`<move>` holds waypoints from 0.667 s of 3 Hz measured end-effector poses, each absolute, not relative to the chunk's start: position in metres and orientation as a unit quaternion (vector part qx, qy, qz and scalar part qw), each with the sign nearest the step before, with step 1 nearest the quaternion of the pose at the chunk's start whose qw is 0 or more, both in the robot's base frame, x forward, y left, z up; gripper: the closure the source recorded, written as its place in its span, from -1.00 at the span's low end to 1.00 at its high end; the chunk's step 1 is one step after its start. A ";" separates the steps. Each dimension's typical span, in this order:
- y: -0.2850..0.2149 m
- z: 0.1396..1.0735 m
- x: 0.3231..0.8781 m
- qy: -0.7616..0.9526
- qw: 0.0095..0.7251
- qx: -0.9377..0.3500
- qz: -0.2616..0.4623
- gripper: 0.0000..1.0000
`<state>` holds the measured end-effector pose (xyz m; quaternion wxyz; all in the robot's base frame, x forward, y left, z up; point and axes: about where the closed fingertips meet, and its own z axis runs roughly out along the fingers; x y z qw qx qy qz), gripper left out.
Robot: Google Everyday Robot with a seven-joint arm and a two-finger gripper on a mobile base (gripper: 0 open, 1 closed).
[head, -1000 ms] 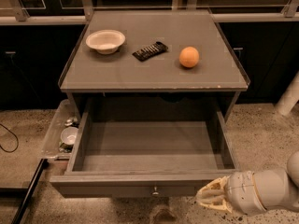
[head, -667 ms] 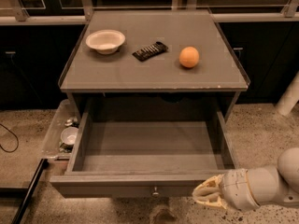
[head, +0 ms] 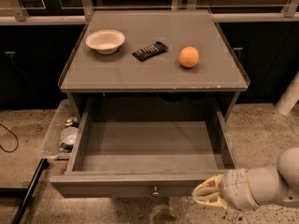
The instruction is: Close top drawer
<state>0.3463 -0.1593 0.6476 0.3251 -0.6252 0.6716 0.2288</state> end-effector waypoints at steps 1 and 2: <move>-0.159 0.647 0.346 0.672 0.325 -0.625 0.229 -0.32; -0.155 0.640 0.352 0.668 0.321 -0.627 0.239 -0.78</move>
Offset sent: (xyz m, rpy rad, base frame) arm 0.0130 0.0063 -0.0156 0.0184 0.0314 0.0297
